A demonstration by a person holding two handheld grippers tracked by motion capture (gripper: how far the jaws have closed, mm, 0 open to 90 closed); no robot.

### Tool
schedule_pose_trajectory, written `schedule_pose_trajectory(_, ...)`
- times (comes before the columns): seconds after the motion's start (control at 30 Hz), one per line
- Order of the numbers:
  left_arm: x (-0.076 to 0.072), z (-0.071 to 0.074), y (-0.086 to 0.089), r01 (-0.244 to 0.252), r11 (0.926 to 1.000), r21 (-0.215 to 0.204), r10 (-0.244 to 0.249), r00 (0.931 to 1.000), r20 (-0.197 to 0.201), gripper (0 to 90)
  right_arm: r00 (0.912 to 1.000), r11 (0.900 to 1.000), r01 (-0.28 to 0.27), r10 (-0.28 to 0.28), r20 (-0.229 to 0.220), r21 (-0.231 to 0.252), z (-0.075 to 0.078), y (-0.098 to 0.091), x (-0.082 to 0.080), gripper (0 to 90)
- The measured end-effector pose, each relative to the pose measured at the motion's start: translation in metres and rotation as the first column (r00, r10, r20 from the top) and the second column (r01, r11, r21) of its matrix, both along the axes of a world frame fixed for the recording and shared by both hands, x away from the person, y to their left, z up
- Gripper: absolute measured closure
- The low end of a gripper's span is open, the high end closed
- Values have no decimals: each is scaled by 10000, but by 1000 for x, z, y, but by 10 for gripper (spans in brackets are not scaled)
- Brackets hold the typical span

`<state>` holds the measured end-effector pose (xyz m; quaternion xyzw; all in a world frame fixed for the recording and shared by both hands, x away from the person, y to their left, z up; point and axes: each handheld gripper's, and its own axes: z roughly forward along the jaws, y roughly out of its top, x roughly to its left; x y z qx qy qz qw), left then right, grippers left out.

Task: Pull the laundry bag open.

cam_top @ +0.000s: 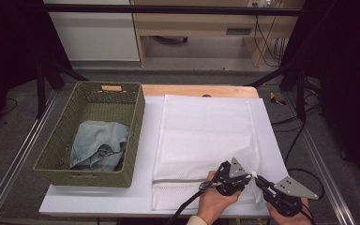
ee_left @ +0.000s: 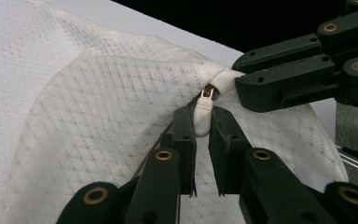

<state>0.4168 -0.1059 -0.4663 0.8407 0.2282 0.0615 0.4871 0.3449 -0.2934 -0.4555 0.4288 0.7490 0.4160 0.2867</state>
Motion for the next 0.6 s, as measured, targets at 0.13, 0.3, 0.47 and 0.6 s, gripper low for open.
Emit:
schedule_pose_trajectory(0.13,-1,1,1,86,10000,40,-86,10000,17,814,9994,10000,84,-84,-345,-25,-3,0,2,794)
schedule_pose_trajectory(0.3,-2,0,2,184,9997,136,-186,9997,159,814,9982,9999,118,-123,-594,-79,-4,-1,3,849)
schedule_pose_trajectory(0.47,-1,-2,1,193,9998,24,-193,9998,-20,809,9978,9999,159,-163,-647,-68,-4,-1,3,855)
schedule_pose_trajectory(0.6,0,-4,0,128,9999,-24,-128,9998,-171,796,9975,9999,117,-117,-695,-12,-3,-1,2,857)
